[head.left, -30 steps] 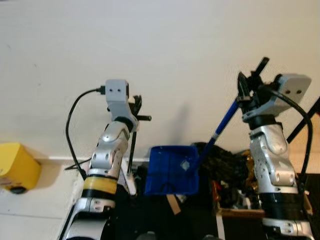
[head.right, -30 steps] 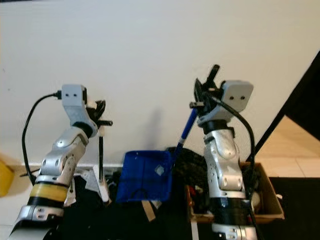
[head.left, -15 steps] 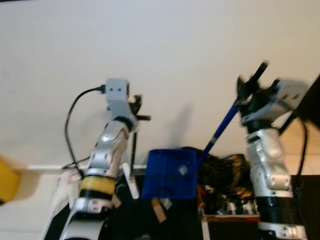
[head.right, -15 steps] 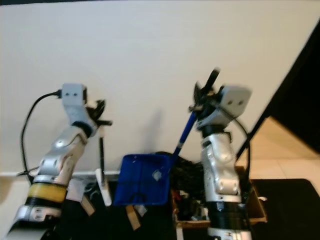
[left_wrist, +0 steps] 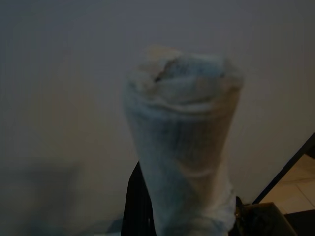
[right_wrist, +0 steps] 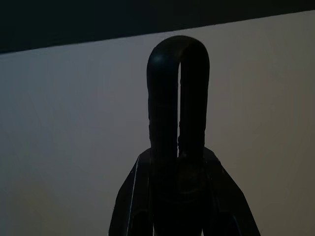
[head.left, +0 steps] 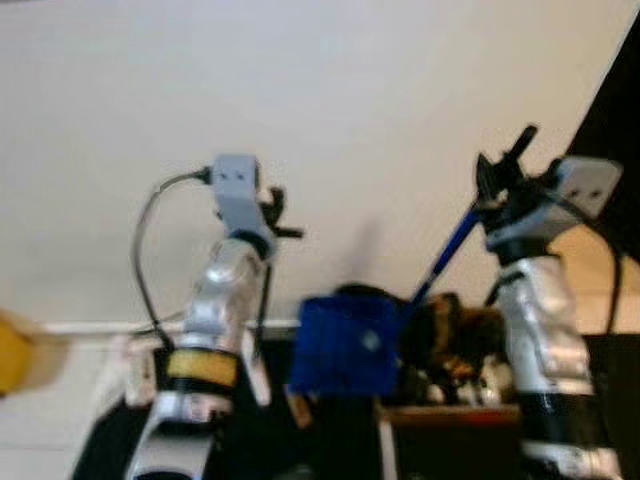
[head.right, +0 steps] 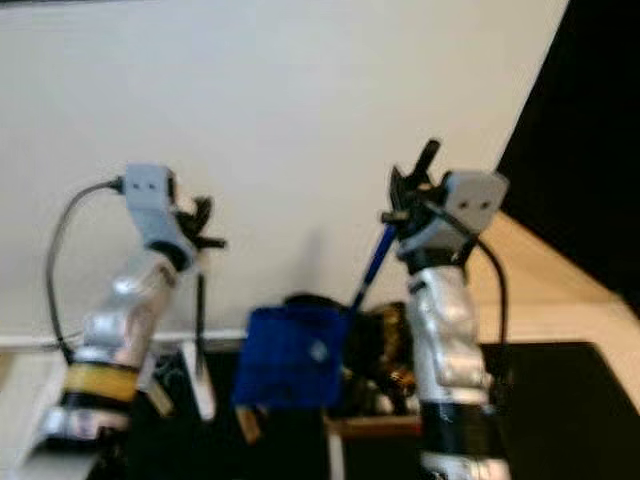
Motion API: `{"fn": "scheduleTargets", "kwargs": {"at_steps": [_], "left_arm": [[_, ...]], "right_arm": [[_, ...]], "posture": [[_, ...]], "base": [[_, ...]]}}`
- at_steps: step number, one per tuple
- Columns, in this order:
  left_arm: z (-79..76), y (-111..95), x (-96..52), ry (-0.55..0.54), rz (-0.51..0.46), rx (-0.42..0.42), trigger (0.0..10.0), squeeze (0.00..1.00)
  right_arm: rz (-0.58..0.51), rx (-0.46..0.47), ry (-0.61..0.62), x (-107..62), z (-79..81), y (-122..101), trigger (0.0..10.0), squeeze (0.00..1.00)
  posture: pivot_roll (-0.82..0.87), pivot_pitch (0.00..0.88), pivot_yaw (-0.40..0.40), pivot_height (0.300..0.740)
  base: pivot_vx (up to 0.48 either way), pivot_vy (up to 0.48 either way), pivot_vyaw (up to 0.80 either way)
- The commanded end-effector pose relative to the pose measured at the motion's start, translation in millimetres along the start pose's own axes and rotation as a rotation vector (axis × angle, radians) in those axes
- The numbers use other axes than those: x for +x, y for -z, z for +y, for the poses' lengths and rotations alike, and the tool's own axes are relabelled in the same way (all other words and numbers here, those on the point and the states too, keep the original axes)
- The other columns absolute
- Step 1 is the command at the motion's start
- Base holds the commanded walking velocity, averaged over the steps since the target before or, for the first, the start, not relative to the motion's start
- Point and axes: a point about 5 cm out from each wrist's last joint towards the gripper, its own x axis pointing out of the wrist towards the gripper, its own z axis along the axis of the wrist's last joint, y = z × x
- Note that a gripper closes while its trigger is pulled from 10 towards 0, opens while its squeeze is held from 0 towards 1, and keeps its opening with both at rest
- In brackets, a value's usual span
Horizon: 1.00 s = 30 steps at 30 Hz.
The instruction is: Sweep floor
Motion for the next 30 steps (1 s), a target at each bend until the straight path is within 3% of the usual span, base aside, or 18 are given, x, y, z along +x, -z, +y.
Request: {"fn": "scheduleTargets", "kwargs": {"at_steps": [1, 30], "left_arm": [[-0.3, -6.0, -0.2, 0.002, -0.028, 0.037, 10.0, 0.00], [0.4, -3.4, 0.1, -0.012, -0.014, 0.025, 10.0, 0.00]], "right_arm": [[-0.059, 0.036, -0.017, 2.7, 4.9, -11.0, 10.0, 0.00], [-0.048, 0.038, -0.029, 1.4, 6.8, -9.5, 10.0, 0.00]], "posture": [[0.06, 0.000, 0.053, 0.740], [0.06, 0.000, 0.052, 0.740]], "base": [[0.000, -0.289, 0.00], [0.327, -0.242, 0.00]]}}
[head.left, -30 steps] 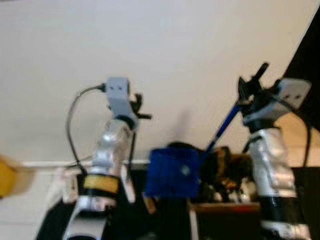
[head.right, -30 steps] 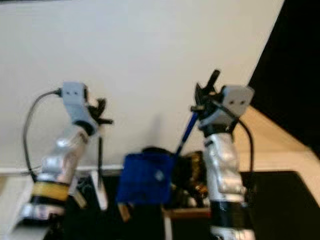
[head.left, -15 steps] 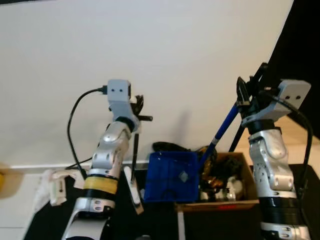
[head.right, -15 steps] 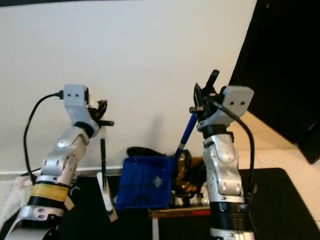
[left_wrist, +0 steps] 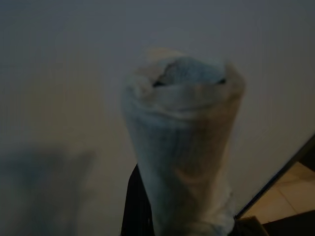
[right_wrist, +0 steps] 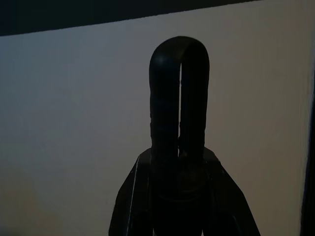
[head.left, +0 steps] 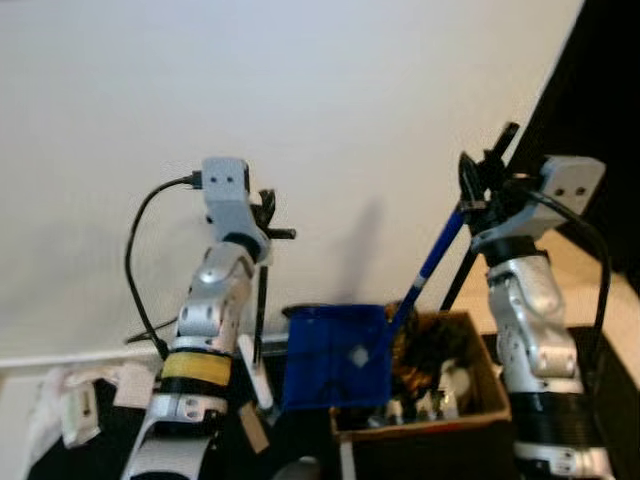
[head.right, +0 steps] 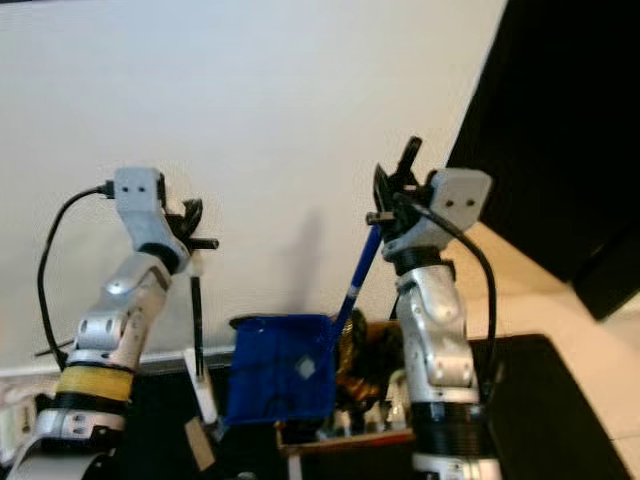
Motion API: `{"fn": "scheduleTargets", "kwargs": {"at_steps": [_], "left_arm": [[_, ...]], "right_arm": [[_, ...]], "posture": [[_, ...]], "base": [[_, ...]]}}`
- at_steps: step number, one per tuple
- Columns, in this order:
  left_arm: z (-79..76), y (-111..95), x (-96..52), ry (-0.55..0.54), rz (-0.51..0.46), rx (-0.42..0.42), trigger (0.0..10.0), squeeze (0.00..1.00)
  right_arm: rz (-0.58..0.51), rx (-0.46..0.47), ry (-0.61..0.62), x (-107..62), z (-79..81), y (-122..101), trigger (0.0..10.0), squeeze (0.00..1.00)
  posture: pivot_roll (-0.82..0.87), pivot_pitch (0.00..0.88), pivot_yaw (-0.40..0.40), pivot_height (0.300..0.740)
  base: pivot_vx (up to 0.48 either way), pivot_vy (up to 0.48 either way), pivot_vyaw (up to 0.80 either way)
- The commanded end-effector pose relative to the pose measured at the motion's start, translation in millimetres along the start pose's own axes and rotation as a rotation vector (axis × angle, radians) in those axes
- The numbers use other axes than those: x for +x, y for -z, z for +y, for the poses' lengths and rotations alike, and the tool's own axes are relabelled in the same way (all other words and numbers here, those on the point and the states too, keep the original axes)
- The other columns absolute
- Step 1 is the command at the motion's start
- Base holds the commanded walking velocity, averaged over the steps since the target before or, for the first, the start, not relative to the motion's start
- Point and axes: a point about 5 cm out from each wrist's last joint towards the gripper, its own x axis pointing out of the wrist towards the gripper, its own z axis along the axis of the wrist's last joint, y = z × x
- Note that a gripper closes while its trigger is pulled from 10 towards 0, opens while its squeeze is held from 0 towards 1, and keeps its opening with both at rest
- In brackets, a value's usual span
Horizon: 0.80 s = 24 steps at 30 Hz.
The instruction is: Sweep floor
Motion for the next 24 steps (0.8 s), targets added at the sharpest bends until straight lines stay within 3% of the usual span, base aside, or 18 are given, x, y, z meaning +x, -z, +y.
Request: {"fn": "scheduleTargets", "kwargs": {"at_steps": [1, 12, 17, 20, 24], "left_arm": [[-1.8, -8.8, 1.5, 0.004, -0.033, 0.024, 10.0, 0.00], [-2.0, -10.9, 2.2, 0.010, -0.044, 0.011, 10.0, 0.00], [0.1, -10.7, 1.5, 0.009, -0.042, 0.015, 10.0, 0.00], [1.1, -10.3, 1.2, 0.007, -0.038, 0.019, 10.0, 0.00], [2.8, -9.9, 0.9, 0.009, -0.031, 0.030, 10.0, 0.00]], "right_arm": [[-0.059, 0.013, -0.005, 4.0, 1.6, -11.9, 10.0, 0.00], [-0.082, 0.016, -0.021, 5.6, 3.6, -18.0, 10.0, 0.00], [-0.190, 0.080, -0.086, 11.6, 3.3, -52.2, 10.0, 0.00], [-0.269, 0.090, -0.090, 16.3, -5.8, -78.2, 10.0, 0.00], [-0.293, 0.071, -0.082, 19.4, -18.5, -95.6, 10.0, 0.00]], "posture": [[0.06, 0.000, 0.052, 0.740], [0.05, 0.000, 0.059, 0.740], [0.05, 0.000, 0.061, 0.740], [0.05, 0.000, 0.062, 0.740], [0.05, 0.000, 0.064, 0.740]], "base": [[0.247, 0.000, 0.00], [0.000, 0.000, 0.00], [0.000, 0.000, 0.00], [0.000, 0.000, 0.00], [0.000, 0.000, 0.00]]}}
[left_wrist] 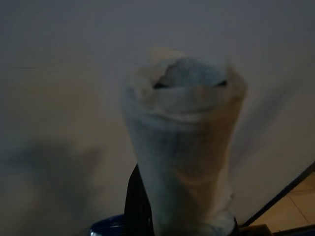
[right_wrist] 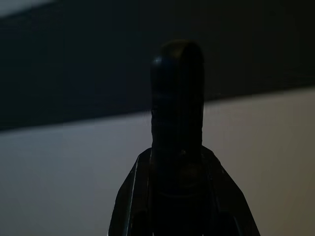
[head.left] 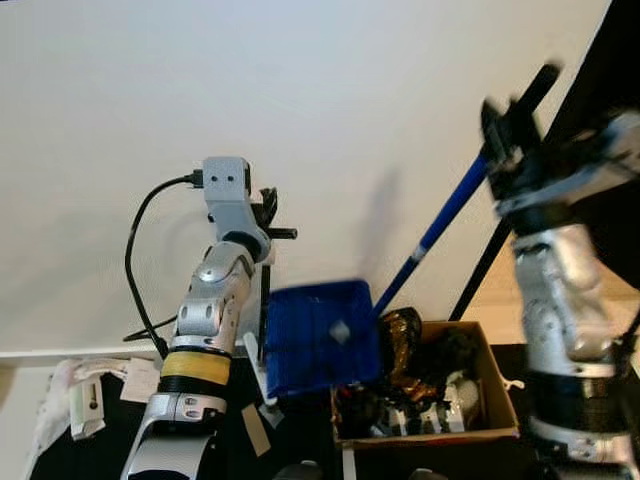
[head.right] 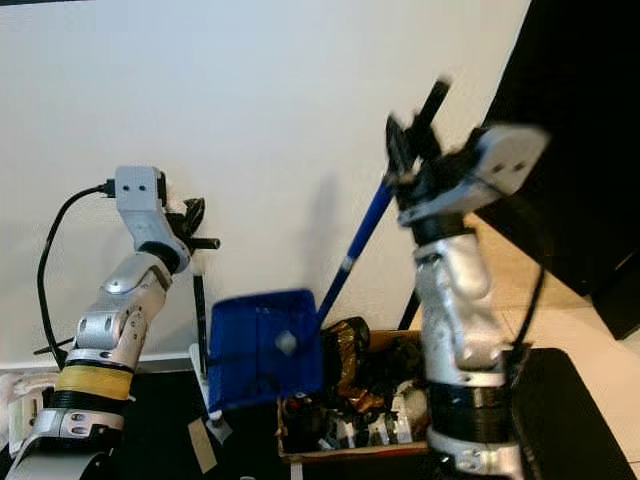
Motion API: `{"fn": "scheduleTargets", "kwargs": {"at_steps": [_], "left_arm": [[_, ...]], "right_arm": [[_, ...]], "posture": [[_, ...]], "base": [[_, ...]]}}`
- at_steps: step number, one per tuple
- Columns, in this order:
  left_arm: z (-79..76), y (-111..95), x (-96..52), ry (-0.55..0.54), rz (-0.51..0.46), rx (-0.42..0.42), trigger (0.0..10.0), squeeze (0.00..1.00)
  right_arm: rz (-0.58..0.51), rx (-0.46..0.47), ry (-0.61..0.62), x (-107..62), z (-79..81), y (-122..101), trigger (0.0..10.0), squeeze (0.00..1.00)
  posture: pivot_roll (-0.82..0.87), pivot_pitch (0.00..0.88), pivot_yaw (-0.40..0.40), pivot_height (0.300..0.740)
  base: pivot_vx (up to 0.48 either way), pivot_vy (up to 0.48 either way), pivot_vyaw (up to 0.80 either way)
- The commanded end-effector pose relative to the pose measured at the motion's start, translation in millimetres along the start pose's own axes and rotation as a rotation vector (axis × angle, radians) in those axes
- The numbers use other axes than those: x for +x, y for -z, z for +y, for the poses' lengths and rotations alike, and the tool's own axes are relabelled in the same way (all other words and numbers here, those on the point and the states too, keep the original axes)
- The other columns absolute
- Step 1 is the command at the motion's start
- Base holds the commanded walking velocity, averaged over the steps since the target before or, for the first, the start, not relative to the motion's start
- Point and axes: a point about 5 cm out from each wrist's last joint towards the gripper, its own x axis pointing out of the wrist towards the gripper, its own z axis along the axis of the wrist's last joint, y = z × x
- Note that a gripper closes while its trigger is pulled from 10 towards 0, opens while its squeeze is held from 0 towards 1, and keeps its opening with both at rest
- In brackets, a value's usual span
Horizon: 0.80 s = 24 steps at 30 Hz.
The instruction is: Sweep floor
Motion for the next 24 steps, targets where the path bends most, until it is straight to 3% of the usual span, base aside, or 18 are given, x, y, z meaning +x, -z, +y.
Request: {"fn": "scheduleTargets", "kwargs": {"at_steps": [1, 6, 9, 11, 12, 16, 18, 20, 24], "left_arm": [[1.7, -9.0, 1.1, 0.006, -0.025, 0.042, 10.0, 0.00], [4.9, -5.7, -0.9, 0.005, -0.008, 0.048, 10.0, 0.00], [4.0, -4.3, -1.0, 0.008, -0.004, 0.047, 10.0, 0.00], [-0.8, -1.4, 0.0, 0.024, 0.006, 0.045, 10.0, 0.00], [-0.8, -1.4, 0.0, 0.024, 0.006, 0.045, 10.0, 0.00], [-2.7, -1.3, 1.7, 0.035, 0.010, 0.047, 10.0, 0.00], [-2.6, -1.5, 2.1, 0.037, 0.011, 0.047, 10.0, 0.00], [-3.3, -1.1, 2.5, 0.039, 0.013, 0.047, 10.0, 0.00], [-4.6, 0.2, 2.4, 0.042, 0.016, 0.045, 10.0, 0.00]], "right_arm": [[-0.044, 0.003, 0.010, 2.1, -5.6, -14.2, 10.0, 0.00], [-0.026, -0.174, -0.101, 4.4, -22.8, -46.1, 10.0, 0.00], [-0.038, -0.206, -0.110, 5.5, -25.8, -53.0, 10.0, 0.00], [-0.076, -0.356, -0.145, 11.2, -31.3, -70.4, 10.0, 0.00], [-0.076, -0.356, -0.145, 11.2, -31.3, -70.4, 10.0, 0.00], [-0.072, -0.543, -0.233, 16.5, -23.2, -75.3, 10.0, 0.00], [-0.069, -0.584, -0.259, 18.6, -19.2, -75.8, 10.0, 0.00], [-0.056, -0.683, -0.330, 19.3, -9.4, -68.5, 10.0, 0.00], [-0.046, -0.721, -0.394, 18.0, 2.2, -56.3, 10.0, 0.00]], "posture": [[0.05, 0.000, 0.064, 0.740], [0.04, 0.000, 0.070, 0.740], [0.04, 0.000, 0.071, 0.740], [0.03, 0.000, 0.080, 0.740], [0.03, 0.000, 0.080, 0.740], [0.03, 0.000, 0.085, 0.740], [0.03, 0.000, 0.086, 0.740], [0.03, 0.000, 0.087, 0.740], [0.03, 0.000, 0.085, 0.740]], "base": [[0.000, 0.000, 0.00], [0.000, 0.000, 0.00], [0.000, 0.000, 0.00], [0.000, 0.000, 0.00], [0.000, 0.000, 0.00], [0.000, 0.000, 0.00], [0.000, 0.000, 0.00], [0.000, 0.000, 0.00], [0.000, 0.000, 0.00]]}}
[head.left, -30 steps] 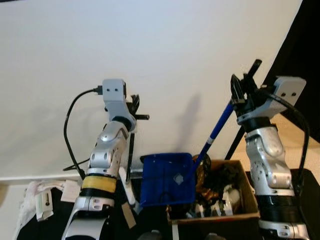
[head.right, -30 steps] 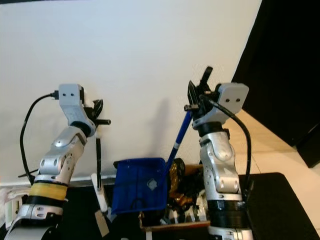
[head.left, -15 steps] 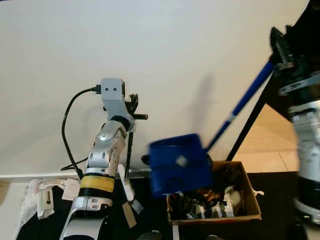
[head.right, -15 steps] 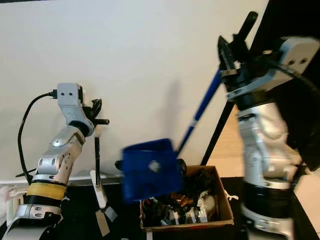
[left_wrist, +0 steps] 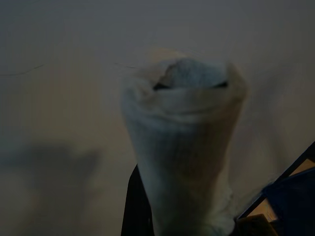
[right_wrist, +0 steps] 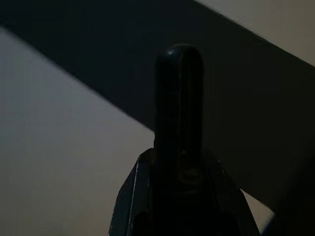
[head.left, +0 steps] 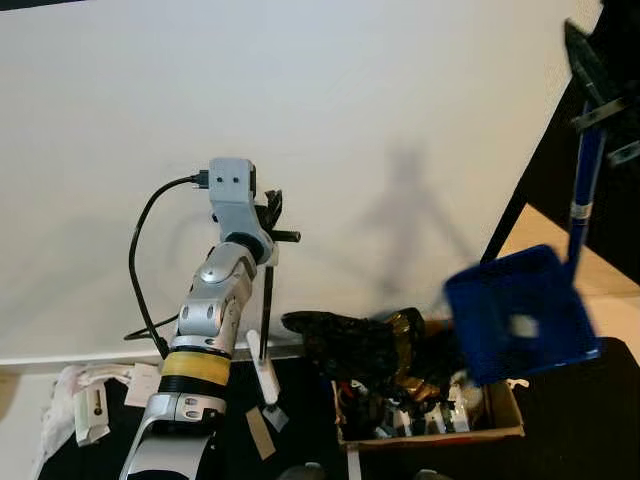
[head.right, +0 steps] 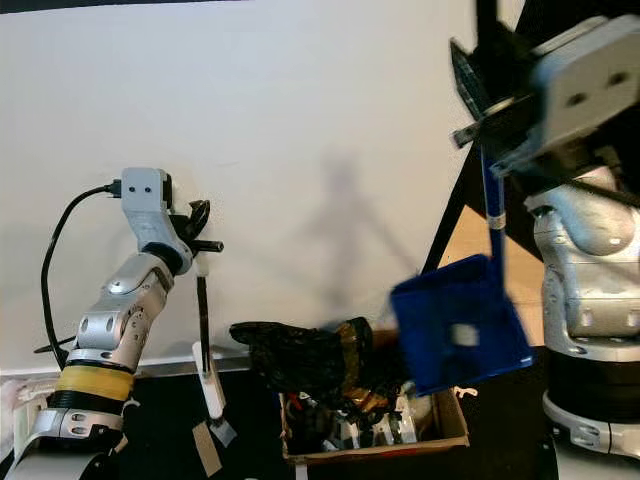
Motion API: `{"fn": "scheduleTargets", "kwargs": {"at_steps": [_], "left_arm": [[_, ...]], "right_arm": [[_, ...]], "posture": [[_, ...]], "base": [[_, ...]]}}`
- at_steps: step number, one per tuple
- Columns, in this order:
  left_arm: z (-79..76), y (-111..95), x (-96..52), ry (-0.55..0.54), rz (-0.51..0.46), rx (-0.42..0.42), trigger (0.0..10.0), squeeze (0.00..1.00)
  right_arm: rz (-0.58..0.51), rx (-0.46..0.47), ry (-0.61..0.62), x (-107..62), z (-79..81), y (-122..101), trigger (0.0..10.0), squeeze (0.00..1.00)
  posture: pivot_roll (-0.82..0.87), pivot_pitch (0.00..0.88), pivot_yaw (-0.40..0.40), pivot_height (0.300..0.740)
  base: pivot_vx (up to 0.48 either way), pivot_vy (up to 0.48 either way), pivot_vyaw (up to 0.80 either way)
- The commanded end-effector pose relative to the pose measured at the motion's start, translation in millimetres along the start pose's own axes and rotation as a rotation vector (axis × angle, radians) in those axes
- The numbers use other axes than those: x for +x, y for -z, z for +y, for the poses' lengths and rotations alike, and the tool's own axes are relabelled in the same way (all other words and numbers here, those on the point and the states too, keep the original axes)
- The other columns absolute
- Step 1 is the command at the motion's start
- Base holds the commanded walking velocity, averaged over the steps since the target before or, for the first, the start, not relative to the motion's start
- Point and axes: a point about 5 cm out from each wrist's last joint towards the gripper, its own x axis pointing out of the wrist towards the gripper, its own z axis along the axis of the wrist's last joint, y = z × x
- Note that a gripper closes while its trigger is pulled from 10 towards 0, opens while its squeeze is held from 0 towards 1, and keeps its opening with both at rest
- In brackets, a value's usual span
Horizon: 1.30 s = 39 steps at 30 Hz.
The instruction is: Sweep floor
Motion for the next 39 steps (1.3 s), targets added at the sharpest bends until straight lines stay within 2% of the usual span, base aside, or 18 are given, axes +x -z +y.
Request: {"fn": "scheduleTargets", "kwargs": {"at_steps": [1, 2, 3, 4, 6, 10, 12, 19, 25, 27, 28, 30, 31, 33, 35, 37, 38, 39], "left_arm": [[-1.9, -2.4, 1.9, 0.009, -0.001, 0.029, 10.0, 0.00], [-1.9, -2.4, 1.9, 0.009, -0.001, 0.029, 10.0, 0.00], [-2.5, -2.0, 1.8, 0.010, -0.001, 0.028, 10.0, 0.00], [-3.1, -1.5, 1.5, 0.010, -0.001, 0.025, 10.0, 0.00], [-3.2, -1.4, 1.2, 0.008, -0.003, 0.022, 10.0, 0.00], [-3.1, -0.9, 0.6, 0.005, -0.004, 0.019, 10.0, 0.00], [-2.8, 0.6, -1.1, -0.003, -0.005, 0.013, 10.0, 0.00], [-1.8, 0.8, -3.6, -0.017, -0.012, 0.006, 10.0, 0.00], [-1.3, 0.7, -3.7, -0.020, -0.014, 0.005, 10.0, 0.00], [-1.7, 0.6, -3.6, -0.019, -0.015, 0.003, 10.0, 0.00], [-1.7, 0.6, -3.6, -0.019, -0.015, 0.003, 10.0, 0.00], [-2.0, 0.9, -4.1, -0.014, -0.013, 0.005, 10.0, 0.00], [-2.0, 0.9, -4.1, -0.014, -0.013, 0.005, 10.0, 0.00], [-1.5, 2.6, -5.2, -0.007, -0.002, 0.010, 10.0, 0.00], [-1.5, 2.6, -5.2, -0.007, -0.002, 0.010, 10.0, 0.00], [0.2, 5.0, -7.3, 0.000, 0.013, 0.024, 10.0, 0.00], [0.2, 5.0, -7.3, 0.000, 0.013, 0.024, 10.0, 0.00], [1.7, 6.1, -8.1, 0.002, 0.022, 0.033, 10.0, 0.00]], "right_arm": [[-0.076, -0.034, -0.040, 7.3, 12.6, -9.0, 10.0, 0.00], [-0.076, -0.034, -0.040, 7.3, 12.6, -9.0, 10.0, 0.00], [-0.082, -0.028, -0.064, 9.8, 23.9, -6.7, 10.0, 0.00], [-0.093, -0.029, -0.124, 13.0, 46.3, -2.1, 10.0, 0.00], [-0.102, -0.047, -0.174, 14.2, 62.2, 1.5, 10.0, 0.00], [-0.108, -0.066, -0.206, 15.2, 73.9, 5.2, 10.0, 0.00], [-0.116, -0.113, -0.217, 16.2, 91.0, 12.9, 10.0, 0.00], [-0.150, -0.181, -0.207, 15.2, 108.2, 18.7, 10.0, 0.00], [-0.149, -0.171, -0.186, 16.1, 107.0, 21.3, 10.0, 0.00], [-0.117, -0.099, -0.128, 15.4, 99.4, 24.9, 10.0, 0.00], [-0.117, -0.099, -0.128, 15.4, 99.4, 24.9, 10.0, 0.00], [-0.063, 0.074, 0.005, 12.8, 83.2, 29.4, 10.0, 0.00], [-0.063, 0.074, 0.005, 12.8, 83.2, 29.4, 10.0, 0.00], [-0.021, 0.256, 0.124, 8.1, 70.0, 32.4, 10.0, 0.00], [-0.021, 0.256, 0.124, 8.1, 70.0, 32.4, 10.0, 0.00], [-0.003, 0.425, 0.248, -1.2, 59.6, 33.8, 10.0, 0.00], [-0.003, 0.425, 0.248, -1.2, 59.6, 33.8, 10.0, 0.00], [0.003, 0.500, 0.300, -7.4, 56.0, 34.0, 10.0, 0.00]], "posture": [[0.03, 0.000, 0.083, 0.740], [0.03, 0.000, 0.083, 0.740], [0.03, 0.000, 0.082, 0.740], [0.04, 0.002, 0.074, 0.740], [0.04, 0.004, 0.070, 0.740], [0.04, 0.005, 0.064, 0.740], [0.05, 0.006, 0.051, 0.740], [0.06, 0.007, 0.039, 0.740], [0.06, 0.007, 0.038, 0.740], [0.06, 0.008, 0.040, 0.740], [0.06, 0.008, 0.040, 0.740], [0.06, 0.011, 0.047, 0.740], [0.06, 0.011, 0.047, 0.740], [0.05, 0.015, 0.053, 0.740], [0.05, 0.015, 0.053, 0.740], [0.05, 0.021, 0.065, 0.740], [0.05, 0.021, 0.065, 0.740], [0.05, 0.023, 0.073, 0.740]], "base": [[0.000, 0.000, 0.00], [0.000, 0.000, 0.00], [0.000, 0.000, 0.00], [0.000, 0.000, 0.00], [0.000, 0.000, 0.00], [0.000, 0.000, 0.00], [0.000, 0.000, 0.00], [0.000, 0.000, 0.00], [0.000, 0.000, 0.00], [0.000, 0.000, 0.00], [0.000, 0.000, 0.00], [0.000, 0.000, 0.00], [0.000, 0.000, 0.00], [0.000, 0.000, 0.00], [0.000, 0.000, 0.00], [0.000, 0.000, 0.00], [0.000, 0.000, 0.00], [0.000, 0.000, 0.00]]}}
